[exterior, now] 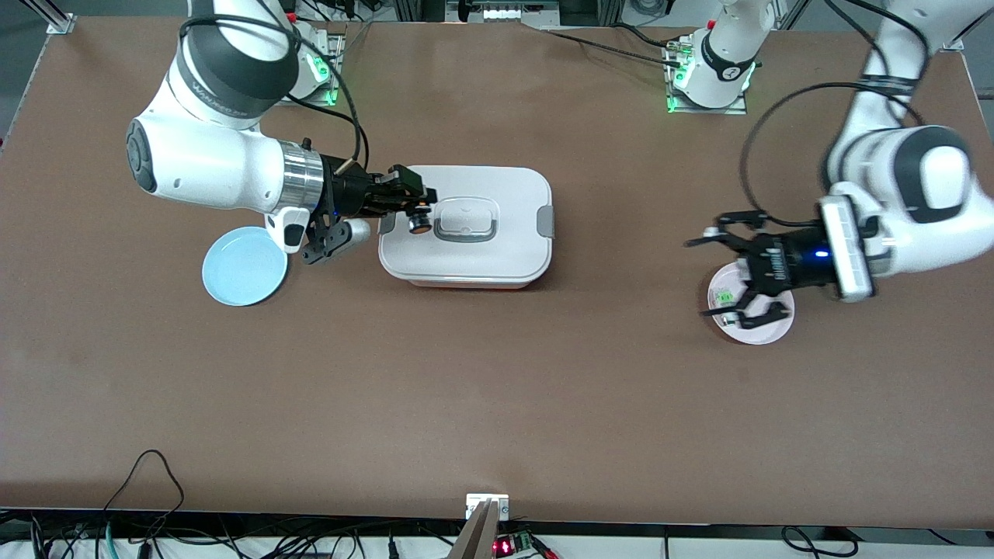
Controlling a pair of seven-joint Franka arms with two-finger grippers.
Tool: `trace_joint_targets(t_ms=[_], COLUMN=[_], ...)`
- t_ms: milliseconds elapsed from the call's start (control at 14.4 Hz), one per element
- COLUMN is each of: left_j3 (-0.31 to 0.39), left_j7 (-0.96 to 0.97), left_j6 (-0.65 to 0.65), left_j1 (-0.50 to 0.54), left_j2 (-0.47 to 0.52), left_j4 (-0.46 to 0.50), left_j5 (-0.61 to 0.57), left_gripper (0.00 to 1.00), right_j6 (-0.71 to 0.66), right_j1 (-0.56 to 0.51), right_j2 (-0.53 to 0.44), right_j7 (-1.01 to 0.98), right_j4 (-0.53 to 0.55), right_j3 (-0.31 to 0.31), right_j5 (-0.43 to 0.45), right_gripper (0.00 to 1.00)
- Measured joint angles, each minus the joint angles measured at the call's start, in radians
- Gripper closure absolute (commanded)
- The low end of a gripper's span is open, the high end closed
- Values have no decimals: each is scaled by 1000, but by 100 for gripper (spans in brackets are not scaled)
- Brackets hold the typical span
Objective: Transfer orange switch to right arm and place
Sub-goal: 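Move the switch over the blue plate while the left gripper withdraws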
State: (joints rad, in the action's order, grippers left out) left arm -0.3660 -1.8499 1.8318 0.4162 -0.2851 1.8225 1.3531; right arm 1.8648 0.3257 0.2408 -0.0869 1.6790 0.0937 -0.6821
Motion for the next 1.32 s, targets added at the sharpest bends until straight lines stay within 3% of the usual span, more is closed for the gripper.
trace_joint_targets(t_ms=[278,487,696,974,1322], left_j3=[210,253,257,257,255], left_j7=[-1,81,423,904,1404], left_j6=[-77,-61,23,30,-104], left_j1=[39,40,30,-26,-125], left_j2=[30,62,97,122,129], left_j4=[-3,-13,-92,-216,-316], left_j5=[-138,-259,-491,-758,-1032], left_gripper=[0,0,0,0,0], right_j6=[-78,-92,-44,152,454], right_j1=[-1,-2,-6,-12,-12], right_j2=[0,-2,-15,-33,-30], right_j7=[-244,-481,-769,-1128,-1372], right_j4=[4,35,121,294,514], right_j3=[-11,-61,-172,-299,-370], right_j5=[344,493,539,553,553], right_gripper=[95,95,95,95,94])
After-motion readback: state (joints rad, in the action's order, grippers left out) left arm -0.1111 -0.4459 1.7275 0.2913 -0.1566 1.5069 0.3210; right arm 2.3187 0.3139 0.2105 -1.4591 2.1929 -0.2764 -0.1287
